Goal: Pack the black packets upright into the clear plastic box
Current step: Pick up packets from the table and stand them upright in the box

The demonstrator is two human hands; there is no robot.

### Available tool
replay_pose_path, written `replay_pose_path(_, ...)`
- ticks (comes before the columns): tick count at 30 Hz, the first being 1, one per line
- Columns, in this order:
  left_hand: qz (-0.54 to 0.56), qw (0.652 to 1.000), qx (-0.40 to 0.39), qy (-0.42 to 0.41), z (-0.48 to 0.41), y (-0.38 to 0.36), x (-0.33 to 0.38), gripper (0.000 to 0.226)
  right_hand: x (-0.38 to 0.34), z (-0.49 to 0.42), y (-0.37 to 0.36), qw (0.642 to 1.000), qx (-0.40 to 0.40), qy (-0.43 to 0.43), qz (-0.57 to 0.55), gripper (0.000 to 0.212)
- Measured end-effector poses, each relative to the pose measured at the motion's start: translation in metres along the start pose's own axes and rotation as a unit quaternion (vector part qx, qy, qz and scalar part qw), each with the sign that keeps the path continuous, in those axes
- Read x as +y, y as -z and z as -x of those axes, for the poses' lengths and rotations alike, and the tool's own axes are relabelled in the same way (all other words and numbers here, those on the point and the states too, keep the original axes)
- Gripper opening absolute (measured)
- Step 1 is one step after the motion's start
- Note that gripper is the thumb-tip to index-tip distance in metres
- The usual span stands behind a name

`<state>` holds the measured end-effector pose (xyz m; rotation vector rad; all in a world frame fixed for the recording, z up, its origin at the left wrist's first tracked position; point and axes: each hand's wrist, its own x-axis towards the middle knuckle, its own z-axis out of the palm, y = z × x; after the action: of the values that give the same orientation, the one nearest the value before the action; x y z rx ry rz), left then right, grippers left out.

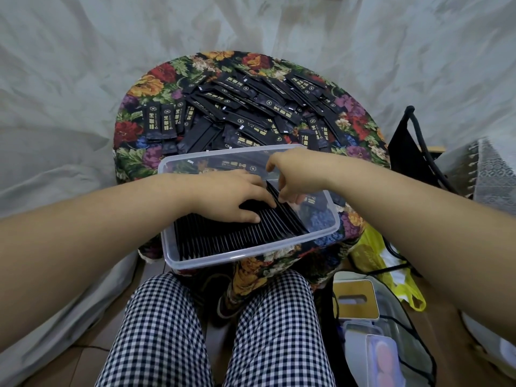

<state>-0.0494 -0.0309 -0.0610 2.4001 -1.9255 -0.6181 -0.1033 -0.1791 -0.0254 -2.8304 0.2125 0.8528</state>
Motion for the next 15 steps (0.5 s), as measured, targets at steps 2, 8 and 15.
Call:
replay_pose_path(2,0.002,1.0,0.001,-0.003,-0.0007,-0.0004,-0.0012,0.045,-0.002,0.0021,-0.0008,0.998,-0.051,-0.024,-0.009,0.059)
replay_pose_path(8,0.012,1.0,0.011,-0.001,-0.0003,-0.0009,-0.0034,0.044,-0.0024,0.0026,-0.0016,0.996,-0.074,-0.044,-0.032,0.04)
replay_pose_path(15,0.024,0.999,0.018,0.025,0.0004,0.0005,-0.0047,0.051,0.0018,-0.0006,0.0052,0.985,-0.114,-0.037,-0.121,0.059)
